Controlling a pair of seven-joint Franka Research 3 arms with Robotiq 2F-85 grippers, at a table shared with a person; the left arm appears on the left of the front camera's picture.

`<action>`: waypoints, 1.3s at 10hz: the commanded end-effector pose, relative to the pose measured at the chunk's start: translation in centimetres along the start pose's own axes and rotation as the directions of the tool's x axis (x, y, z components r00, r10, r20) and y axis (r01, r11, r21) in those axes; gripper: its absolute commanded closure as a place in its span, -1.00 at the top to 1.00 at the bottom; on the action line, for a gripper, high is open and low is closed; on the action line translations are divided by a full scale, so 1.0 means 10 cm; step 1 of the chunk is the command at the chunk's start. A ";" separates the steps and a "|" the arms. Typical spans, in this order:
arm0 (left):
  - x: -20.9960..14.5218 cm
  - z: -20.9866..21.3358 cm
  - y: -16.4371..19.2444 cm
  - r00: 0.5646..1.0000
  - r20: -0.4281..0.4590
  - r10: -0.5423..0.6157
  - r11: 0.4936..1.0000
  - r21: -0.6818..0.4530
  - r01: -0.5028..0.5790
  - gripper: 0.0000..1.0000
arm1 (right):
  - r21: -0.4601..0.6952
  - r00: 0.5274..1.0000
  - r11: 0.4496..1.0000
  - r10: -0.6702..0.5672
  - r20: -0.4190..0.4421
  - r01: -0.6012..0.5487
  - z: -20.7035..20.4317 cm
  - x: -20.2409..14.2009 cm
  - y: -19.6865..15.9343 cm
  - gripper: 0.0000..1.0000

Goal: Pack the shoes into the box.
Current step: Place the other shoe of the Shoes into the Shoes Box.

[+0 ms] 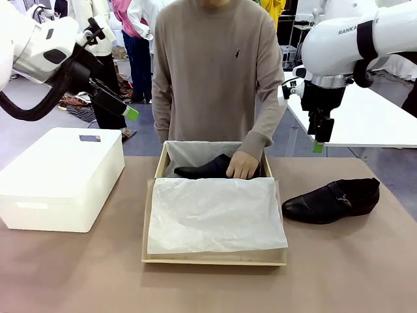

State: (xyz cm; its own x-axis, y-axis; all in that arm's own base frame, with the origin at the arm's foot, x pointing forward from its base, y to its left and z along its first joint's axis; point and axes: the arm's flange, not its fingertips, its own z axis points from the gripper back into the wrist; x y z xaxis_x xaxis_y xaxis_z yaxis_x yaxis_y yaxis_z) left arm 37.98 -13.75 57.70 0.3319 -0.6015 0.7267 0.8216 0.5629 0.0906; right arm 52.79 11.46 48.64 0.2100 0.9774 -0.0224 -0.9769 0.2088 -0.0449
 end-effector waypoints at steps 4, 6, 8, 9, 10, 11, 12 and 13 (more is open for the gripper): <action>0.00 0.01 0.01 1.000 0.012 -0.005 1.000 -0.018 0.005 1.00 | -0.009 1.000 1.000 0.003 -0.004 -0.003 0.03 -0.01 0.00 1.00; 0.00 0.01 0.01 1.000 0.012 -0.005 1.000 -0.018 0.005 1.00 | -0.009 1.000 1.000 0.003 -0.004 -0.003 0.03 -0.01 0.00 1.00; 0.00 0.01 0.01 1.000 0.012 -0.005 1.000 -0.018 0.005 1.00 | -0.026 1.000 0.999 0.022 0.002 -0.022 0.05 -0.07 0.00 1.00; 0.00 0.01 0.01 1.000 0.012 -0.005 1.000 -0.018 0.005 1.00 | -0.037 1.000 0.999 0.026 0.002 -0.026 0.06 -0.19 -0.01 1.00; 0.00 0.01 0.01 1.000 0.012 -0.005 1.000 -0.018 0.005 1.00 | -0.048 1.000 0.999 0.023 -0.005 -0.023 0.08 -0.34 -0.01 1.00; 0.00 0.01 0.01 1.000 0.012 -0.005 1.000 -0.018 0.005 1.00 | -0.045 1.000 0.999 0.013 -0.009 -0.014 0.09 -0.51 -0.01 1.00; 0.00 0.01 0.01 1.000 0.012 -0.005 1.000 -0.018 0.005 1.00 | -0.044 1.000 0.999 0.000 -0.008 0.000 0.10 -0.65 -0.03 1.00; 0.00 0.01 0.01 1.000 0.012 -0.005 1.000 -0.018 0.005 1.00 | -0.055 1.000 0.998 0.002 -0.009 -0.003 0.08 -0.79 -0.02 1.00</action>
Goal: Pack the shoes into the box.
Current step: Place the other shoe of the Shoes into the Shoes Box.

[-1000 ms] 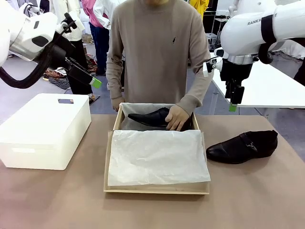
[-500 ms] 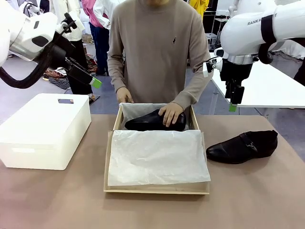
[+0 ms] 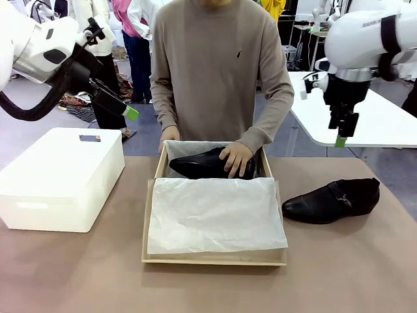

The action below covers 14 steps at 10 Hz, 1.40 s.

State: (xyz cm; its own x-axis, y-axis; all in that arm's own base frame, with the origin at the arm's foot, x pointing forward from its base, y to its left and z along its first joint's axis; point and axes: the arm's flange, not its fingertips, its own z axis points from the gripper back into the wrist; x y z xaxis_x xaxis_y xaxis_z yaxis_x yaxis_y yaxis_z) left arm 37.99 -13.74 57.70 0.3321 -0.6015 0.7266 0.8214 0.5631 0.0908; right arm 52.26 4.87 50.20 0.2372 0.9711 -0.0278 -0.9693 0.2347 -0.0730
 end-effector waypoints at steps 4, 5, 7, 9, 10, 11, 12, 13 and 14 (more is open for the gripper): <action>0.00 0.01 0.01 1.000 0.012 -0.005 1.000 -0.019 0.005 1.00 | -0.051 0.996 0.996 0.075 0.038 -0.073 -0.20 -0.63 0.08 1.00; 0.00 0.01 0.01 1.000 0.012 -0.005 1.000 -0.019 0.005 1.00 | -0.055 0.995 0.995 0.091 0.051 -0.088 -0.25 -0.70 0.10 1.00; 0.00 0.01 0.01 1.000 0.012 -0.005 1.000 -0.019 0.005 1.00 | -0.032 0.995 0.996 0.080 0.055 -0.078 -0.31 -0.75 0.09 1.00; 0.00 0.01 0.01 1.000 0.012 -0.005 1.000 -0.019 0.005 1.00 | -0.021 0.998 0.998 0.059 0.022 -0.058 -0.29 -0.70 0.05 1.00; 0.00 0.01 0.01 1.000 0.012 -0.005 1.000 -0.019 0.005 1.00 | -0.021 0.998 0.998 0.059 0.022 -0.058 -0.29 -0.70 0.05 1.00; 0.00 0.01 0.01 1.000 0.012 -0.005 1.000 -0.019 0.005 1.00 | -0.021 0.998 0.998 0.059 0.022 -0.058 -0.29 -0.70 0.05 1.00; 0.00 0.01 0.01 1.000 0.012 -0.005 1.000 -0.019 0.005 1.00 | -0.021 0.998 0.998 0.059 0.022 -0.058 -0.29 -0.70 0.05 1.00; 0.00 0.01 0.01 1.000 0.012 -0.005 1.000 -0.019 0.005 1.00 | -0.021 0.998 0.998 0.059 0.022 -0.058 -0.29 -0.70 0.05 1.00; 0.00 0.01 0.01 1.000 0.012 -0.005 1.000 -0.019 0.005 1.00 | -0.021 0.998 0.998 0.059 0.022 -0.058 -0.29 -0.70 0.05 1.00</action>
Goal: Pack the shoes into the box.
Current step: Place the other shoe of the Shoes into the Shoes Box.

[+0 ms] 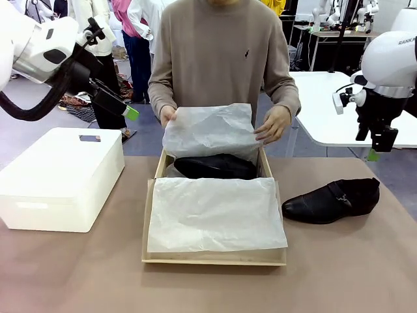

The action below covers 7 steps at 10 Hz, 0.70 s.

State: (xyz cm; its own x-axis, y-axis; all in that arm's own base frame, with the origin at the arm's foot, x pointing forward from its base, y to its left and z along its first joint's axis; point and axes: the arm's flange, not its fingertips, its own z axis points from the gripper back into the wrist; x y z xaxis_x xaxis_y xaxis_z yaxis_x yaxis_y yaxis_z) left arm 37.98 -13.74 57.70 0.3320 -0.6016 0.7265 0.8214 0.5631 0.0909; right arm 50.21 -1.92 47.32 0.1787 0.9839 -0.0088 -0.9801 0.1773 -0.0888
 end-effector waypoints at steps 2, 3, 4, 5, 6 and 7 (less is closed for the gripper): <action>0.00 0.01 0.01 1.000 0.012 -0.004 1.000 -0.019 0.005 1.00 | 0.004 1.000 1.000 -0.012 0.012 0.012 -0.10 -0.01 0.00 1.00; 0.00 0.01 0.01 1.000 0.012 -0.004 1.000 -0.019 0.005 1.00 | 0.006 1.000 1.000 -0.015 0.016 0.015 -0.19 -0.03 0.02 1.00; 0.00 0.01 0.01 1.000 0.012 -0.004 1.000 -0.019 0.005 1.00 | 0.012 0.999 1.000 -0.025 0.023 0.025 -0.29 -0.06 0.03 1.00; 0.00 0.01 0.01 1.000 0.012 -0.004 1.000 -0.019 0.005 1.00 | 0.026 0.999 0.999 -0.028 0.032 0.027 -0.41 -0.08 0.06 1.00; 0.00 0.01 0.01 1.000 0.012 -0.004 1.000 -0.019 0.005 1.00 | 0.026 0.999 1.000 -0.014 0.040 0.013 -0.50 -0.09 0.08 1.00; 0.00 0.01 0.01 1.000 0.012 -0.004 1.000 -0.019 0.005 1.00 | 0.026 0.999 1.000 -0.011 0.047 0.010 -0.57 -0.11 0.12 1.00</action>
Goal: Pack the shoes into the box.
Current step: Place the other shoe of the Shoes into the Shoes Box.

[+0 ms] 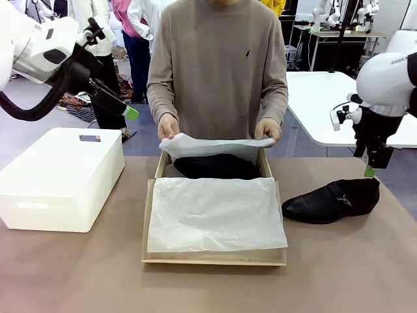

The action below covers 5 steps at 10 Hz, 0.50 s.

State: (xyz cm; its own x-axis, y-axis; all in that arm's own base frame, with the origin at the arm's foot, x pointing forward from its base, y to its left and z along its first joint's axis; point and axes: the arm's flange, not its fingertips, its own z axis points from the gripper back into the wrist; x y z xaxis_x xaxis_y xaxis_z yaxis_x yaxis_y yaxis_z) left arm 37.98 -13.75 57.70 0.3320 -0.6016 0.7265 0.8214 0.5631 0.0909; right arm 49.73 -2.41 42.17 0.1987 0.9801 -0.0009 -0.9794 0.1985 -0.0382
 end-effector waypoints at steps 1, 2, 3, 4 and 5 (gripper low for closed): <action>0.00 0.01 0.01 1.000 0.013 -0.004 1.000 -0.019 0.005 1.00 | -0.019 0.999 1.000 0.008 0.044 -0.007 -0.14 -0.07 0.04 1.00; 0.00 0.01 0.01 1.000 0.013 -0.004 1.000 -0.019 0.005 1.00 | -0.005 0.999 1.000 0.003 0.048 -0.003 -0.22 -0.08 0.04 1.00; 0.00 0.01 0.01 1.000 0.013 -0.004 1.000 -0.019 0.005 1.00 | -0.001 0.999 1.000 0.002 0.051 -0.002 -0.27 -0.07 0.04 1.00; 0.00 0.01 0.01 1.000 0.013 -0.004 1.000 -0.019 0.005 1.00 | -0.001 0.999 1.000 0.004 0.048 -0.004 -0.30 -0.06 0.02 1.00; 0.00 0.01 0.01 1.000 0.013 -0.004 1.000 -0.019 0.005 1.00 | 0.003 0.999 1.000 0.007 0.044 -0.007 -0.32 -0.05 0.00 1.00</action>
State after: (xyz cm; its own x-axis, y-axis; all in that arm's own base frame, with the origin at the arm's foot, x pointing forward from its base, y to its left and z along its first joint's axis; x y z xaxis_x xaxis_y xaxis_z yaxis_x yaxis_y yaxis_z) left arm 37.98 -13.74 57.70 0.3320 -0.6016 0.7265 0.8214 0.5631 0.0909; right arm 49.47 -2.46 39.19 0.2171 0.9760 0.0189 -0.9759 0.2174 -0.0177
